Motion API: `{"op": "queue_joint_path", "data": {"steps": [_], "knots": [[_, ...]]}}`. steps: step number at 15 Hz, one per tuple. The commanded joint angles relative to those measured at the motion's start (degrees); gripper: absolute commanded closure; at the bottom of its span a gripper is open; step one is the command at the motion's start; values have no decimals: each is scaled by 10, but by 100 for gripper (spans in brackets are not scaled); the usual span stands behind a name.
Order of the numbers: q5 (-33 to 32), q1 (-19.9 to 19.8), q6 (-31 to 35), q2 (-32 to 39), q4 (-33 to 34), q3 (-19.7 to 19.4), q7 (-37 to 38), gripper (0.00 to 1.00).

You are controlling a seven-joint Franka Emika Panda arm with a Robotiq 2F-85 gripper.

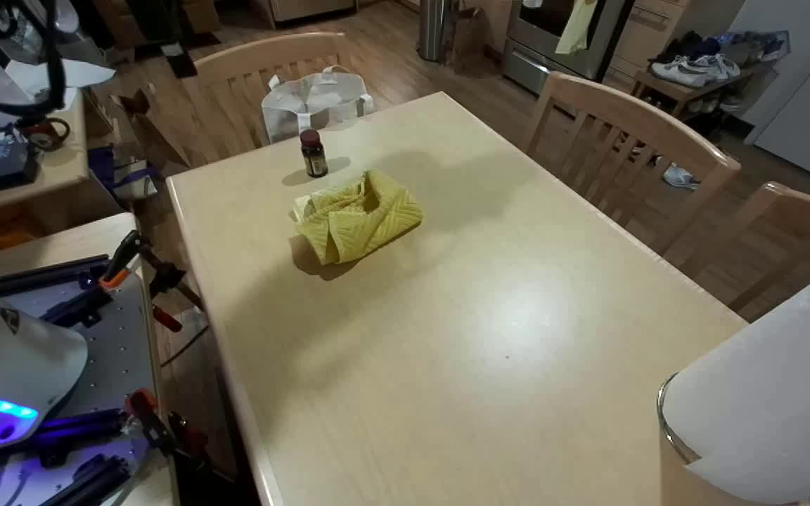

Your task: Take the top off the bottle on the table

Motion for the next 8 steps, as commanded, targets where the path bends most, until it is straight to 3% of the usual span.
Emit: {"op": "queue_joint_path", "data": {"steps": [1, 4, 8], "knots": [[-2, 2, -1, 0, 1, -2, 1, 0], [-9, 15, 28, 30, 19, -5, -46, 0], [-38, 43, 76, 147, 78, 21, -102, 0]]}}
